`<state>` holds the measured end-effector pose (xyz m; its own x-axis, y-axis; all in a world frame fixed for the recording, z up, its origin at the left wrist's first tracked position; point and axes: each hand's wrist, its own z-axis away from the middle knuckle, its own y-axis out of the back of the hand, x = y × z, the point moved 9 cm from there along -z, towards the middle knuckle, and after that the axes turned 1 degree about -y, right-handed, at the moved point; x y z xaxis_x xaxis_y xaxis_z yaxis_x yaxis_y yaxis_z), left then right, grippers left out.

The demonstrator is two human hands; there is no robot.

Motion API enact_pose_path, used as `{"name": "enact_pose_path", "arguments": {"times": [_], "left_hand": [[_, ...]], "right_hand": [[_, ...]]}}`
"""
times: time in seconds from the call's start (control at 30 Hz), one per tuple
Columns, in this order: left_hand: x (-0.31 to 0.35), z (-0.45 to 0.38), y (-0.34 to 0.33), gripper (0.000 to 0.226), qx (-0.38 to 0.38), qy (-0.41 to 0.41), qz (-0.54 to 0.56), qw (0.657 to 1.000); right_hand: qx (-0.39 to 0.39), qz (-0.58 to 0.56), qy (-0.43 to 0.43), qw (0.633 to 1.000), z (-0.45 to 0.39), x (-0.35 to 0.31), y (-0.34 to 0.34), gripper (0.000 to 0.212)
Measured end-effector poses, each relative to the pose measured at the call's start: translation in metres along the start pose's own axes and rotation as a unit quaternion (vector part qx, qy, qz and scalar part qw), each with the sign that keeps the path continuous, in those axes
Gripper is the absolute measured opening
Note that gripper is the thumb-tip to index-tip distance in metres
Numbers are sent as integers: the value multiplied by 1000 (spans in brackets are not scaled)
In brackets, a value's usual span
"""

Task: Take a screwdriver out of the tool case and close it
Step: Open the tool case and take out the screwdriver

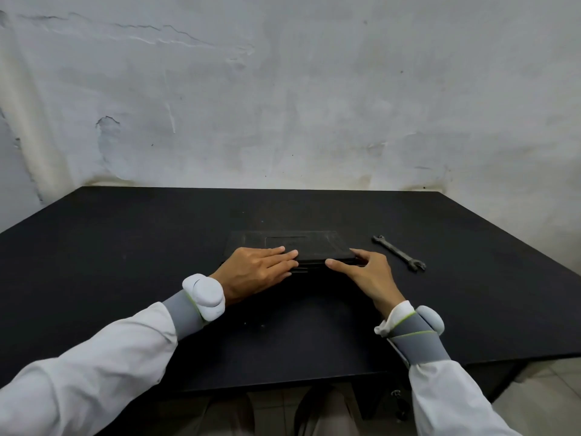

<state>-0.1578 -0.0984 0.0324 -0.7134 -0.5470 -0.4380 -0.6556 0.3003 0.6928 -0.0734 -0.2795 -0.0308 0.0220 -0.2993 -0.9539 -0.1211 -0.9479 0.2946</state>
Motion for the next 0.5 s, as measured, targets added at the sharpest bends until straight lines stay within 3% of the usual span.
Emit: {"name": "enact_pose_path", "arguments": {"times": [0.17,0.37,0.5], "left_hand": [[-8,-6,7,47,14,30,-3,999],[-39,-23,23,33,32,102,-6,994],[-64,-35,30,23,43,132,-26,990]], "right_hand": [[-5,-8,3,1000,2,-1,5,65],[38,21,31,999,-2,-10,12,64],[63,37,59,996,-2,-18,12,51]]}}
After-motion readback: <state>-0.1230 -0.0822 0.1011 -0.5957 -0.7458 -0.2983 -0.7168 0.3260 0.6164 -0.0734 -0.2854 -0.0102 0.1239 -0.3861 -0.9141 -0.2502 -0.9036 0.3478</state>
